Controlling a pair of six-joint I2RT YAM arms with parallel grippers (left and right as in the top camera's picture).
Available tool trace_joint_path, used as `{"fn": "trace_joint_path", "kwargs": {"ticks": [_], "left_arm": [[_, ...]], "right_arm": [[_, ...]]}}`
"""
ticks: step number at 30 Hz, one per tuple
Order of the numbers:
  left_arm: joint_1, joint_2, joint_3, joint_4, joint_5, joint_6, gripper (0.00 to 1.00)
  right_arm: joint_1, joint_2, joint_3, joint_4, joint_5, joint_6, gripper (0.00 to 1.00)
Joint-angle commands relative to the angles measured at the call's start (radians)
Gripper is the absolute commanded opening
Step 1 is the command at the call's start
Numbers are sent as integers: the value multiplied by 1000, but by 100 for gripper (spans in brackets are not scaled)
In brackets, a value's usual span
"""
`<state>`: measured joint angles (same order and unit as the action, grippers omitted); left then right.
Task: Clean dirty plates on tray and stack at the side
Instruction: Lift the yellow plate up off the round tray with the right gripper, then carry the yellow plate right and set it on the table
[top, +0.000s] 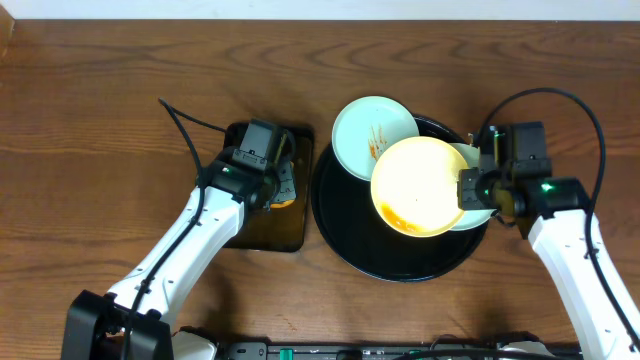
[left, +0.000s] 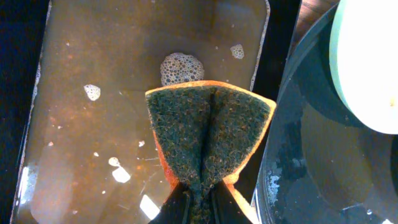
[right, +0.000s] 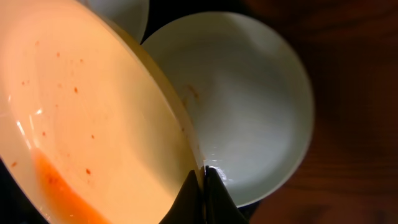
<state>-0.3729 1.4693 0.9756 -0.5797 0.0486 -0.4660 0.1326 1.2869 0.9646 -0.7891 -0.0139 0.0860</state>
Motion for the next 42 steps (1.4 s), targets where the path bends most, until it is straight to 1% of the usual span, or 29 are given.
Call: {"fn": "trace_joint_path", "kwargs": {"ticks": [1, 10, 14, 20, 25, 31, 38, 42], "left_arm": [[4, -19, -3, -3, -12, 17, 8], [4, -19, -3, -3, -12, 17, 8], [4, -19, -3, -3, -12, 17, 8], [4, -19, -3, -3, -12, 17, 8], [4, -19, -3, -3, -12, 17, 8], [4, -19, -3, -3, -12, 17, 8], [4, -19, -3, -3, -12, 17, 8], [4, -19, -3, -3, -12, 17, 8]], "right_arm": [[76, -40, 34, 2, 198, -34, 1], [288, -42, 53, 3, 459, -58, 1], [349, -42, 53, 4, 513, -57, 1], [431, -42, 53, 18, 654, -34, 1], [509, -42, 53, 49, 814, -23, 1], [646, -42, 53, 95, 983, -21, 1], [748, -42, 53, 101, 1122, -20, 1], [758, -42, 53, 133, 1169, -21, 1]]}}
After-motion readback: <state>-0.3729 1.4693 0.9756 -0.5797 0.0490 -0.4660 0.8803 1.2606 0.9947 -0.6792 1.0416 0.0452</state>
